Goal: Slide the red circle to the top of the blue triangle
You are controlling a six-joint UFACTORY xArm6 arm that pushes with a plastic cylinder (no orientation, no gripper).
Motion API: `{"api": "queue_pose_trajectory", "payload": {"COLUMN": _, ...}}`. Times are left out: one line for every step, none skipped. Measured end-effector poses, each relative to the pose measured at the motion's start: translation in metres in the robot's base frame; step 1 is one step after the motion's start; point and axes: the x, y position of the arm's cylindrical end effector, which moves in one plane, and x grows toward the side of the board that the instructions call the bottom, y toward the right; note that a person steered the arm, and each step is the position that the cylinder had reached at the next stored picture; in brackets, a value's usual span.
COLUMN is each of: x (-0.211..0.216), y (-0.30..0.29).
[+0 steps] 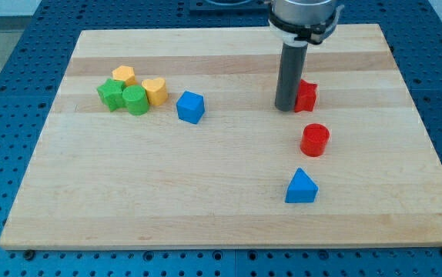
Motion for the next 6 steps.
{"api": "queue_pose_trajectory", "payload": {"x": 0.023, "y": 0.065}}
{"api": "queue_pose_trajectory", "payload": {"x": 0.059, "y": 0.099}}
{"api": "queue_pose_trajectory", "payload": {"x": 0.074, "y": 0.098}}
{"api": "queue_pose_trajectory", "payload": {"x": 0.083, "y": 0.081}}
{"api": "queue_pose_trajectory", "payload": {"x": 0.093, "y": 0.053}}
{"api": "queue_pose_trajectory", "payload": {"x": 0.093, "y": 0.043}}
